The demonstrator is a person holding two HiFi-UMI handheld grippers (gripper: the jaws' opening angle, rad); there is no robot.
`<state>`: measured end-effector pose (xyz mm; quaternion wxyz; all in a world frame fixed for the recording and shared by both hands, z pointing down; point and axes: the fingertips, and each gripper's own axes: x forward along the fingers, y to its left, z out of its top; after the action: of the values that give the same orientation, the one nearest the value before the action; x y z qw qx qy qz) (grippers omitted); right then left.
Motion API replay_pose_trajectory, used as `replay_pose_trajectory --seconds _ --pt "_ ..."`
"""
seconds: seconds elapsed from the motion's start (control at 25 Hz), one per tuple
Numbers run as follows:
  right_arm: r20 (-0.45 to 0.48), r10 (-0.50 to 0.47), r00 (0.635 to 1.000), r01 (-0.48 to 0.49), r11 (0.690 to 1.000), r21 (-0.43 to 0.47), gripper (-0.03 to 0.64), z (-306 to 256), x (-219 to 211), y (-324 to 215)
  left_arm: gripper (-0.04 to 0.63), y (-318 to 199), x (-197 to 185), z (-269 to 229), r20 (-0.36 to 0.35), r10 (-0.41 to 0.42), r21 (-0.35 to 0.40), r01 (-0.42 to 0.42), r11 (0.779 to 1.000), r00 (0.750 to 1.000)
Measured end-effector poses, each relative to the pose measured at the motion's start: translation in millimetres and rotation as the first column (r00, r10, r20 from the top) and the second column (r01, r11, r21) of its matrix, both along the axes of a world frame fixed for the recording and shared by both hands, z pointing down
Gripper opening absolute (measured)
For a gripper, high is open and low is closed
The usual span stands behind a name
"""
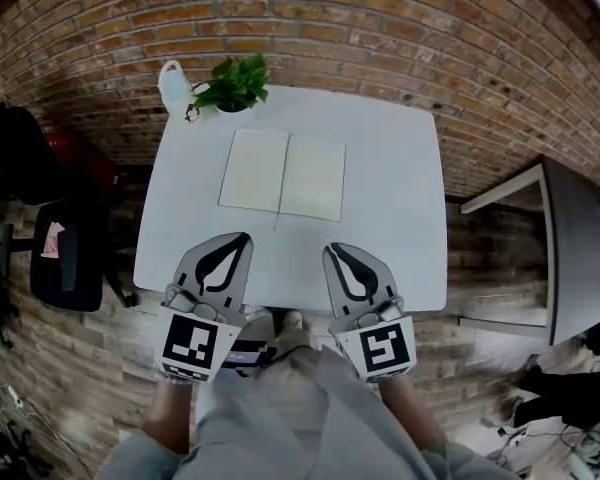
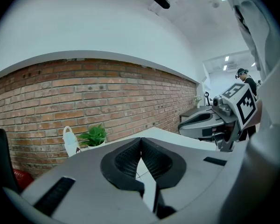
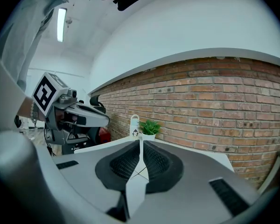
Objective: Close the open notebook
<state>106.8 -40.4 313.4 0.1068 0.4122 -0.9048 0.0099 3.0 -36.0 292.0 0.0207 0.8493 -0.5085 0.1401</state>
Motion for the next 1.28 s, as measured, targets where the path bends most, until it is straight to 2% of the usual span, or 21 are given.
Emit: replay_pose_trajectory --seconds 0.28,0.44,0.6,0.72,0.88,0.96,1.12,1.28 --pt "-0.001 0.035 0.999 -0.035 0.996 -0.078 0.051 16.7 -8.6 -13.3 0.018 -15.9 -10.3 11.7 -0.005 0.022 -0.032 -0.022 0.999 1.000" --pt "0.042 0.071 0.997 -0.062 0.981 -0.185 0.051 35.6 -11.2 -21.4 0.018 -26.0 -19.8 23.5 0.003 0.033 -0.055 -0.032 0.998 0.999" --pt "0.100 0.104 0.990 -0.077 0.967 -0.244 0.052 50.3 -16.2 -33.2 0.018 -39.4 -27.8 34.4 -0.003 0.043 -0.072 -0.043 0.996 0.999" --pt "0.162 0.157 0.974 -0.099 0.943 -0.317 0.052 64.2 -17.6 -42.3 0.018 -47.5 -35.0 46.7 0.015 0.057 -0.091 -0.055 0.994 0.998" --pt "0.249 0.257 0.934 -0.115 0.875 -0.470 0.052 88.4 -21.9 -52.6 0.018 -59.2 -43.7 56.7 0.005 0.063 -0.109 -0.062 0.992 0.998" --pt "0.317 0.328 0.890 -0.110 0.828 -0.550 0.052 99.1 -23.9 -57.8 0.018 -64.5 -49.3 64.1 0.010 0.067 -0.120 -0.065 0.991 0.998" --pt "0.438 0.457 0.774 -0.057 0.740 -0.670 0.052 116.0 -28.1 -64.8 0.018 -71.6 -59.1 77.6 0.016 0.078 -0.146 -0.075 0.986 0.997" --pt "0.436 0.553 0.710 -0.071 0.672 -0.737 0.054 134.8 -27.4 -70.3 0.018 -78.7 -67.7 89.6 0.019 0.091 -0.167 -0.087 0.982 0.996"
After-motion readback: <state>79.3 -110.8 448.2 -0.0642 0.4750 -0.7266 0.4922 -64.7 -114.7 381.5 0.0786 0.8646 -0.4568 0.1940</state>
